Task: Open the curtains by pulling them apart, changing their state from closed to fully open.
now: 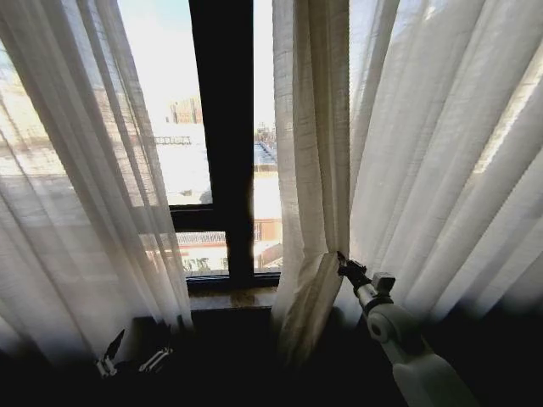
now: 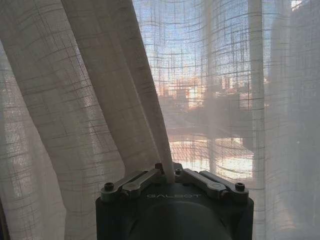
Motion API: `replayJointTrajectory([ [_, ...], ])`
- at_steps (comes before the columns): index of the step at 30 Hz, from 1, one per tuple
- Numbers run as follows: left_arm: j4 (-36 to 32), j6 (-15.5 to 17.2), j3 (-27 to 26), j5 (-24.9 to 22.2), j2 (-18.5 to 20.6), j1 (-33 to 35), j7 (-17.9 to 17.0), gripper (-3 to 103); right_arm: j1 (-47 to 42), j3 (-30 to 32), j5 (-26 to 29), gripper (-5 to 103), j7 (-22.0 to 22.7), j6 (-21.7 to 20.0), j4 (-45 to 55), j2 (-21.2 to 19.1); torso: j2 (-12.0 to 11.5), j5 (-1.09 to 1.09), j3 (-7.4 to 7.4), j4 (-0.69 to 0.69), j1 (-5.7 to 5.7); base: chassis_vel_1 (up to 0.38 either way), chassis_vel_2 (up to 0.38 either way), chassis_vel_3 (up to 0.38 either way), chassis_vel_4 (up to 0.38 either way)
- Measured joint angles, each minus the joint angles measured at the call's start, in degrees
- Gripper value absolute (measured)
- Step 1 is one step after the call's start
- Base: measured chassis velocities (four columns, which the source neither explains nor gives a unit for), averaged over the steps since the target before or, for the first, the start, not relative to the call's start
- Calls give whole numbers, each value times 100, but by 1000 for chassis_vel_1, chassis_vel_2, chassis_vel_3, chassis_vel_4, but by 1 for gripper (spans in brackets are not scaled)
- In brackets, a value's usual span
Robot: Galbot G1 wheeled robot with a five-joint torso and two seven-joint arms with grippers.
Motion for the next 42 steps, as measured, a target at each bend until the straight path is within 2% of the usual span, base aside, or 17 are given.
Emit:
replayJointTrajectory([
  [17,0,-128,4,29,2,151,23,100,-536,325,-10,0,7,3,326,14,0,-1,0,0,1,-360,-347,371,345],
  [31,-1,-590,-40,7,5,521,32,100,-836,397,-44,0,48,4,602,125,0,1,1,1,1,-351,-344,350,340],
  [42,-1,-621,-15,9,4,504,145,100,-1057,497,-66,0,49,8,820,95,0,0,0,1,0,-354,-354,365,349],
])
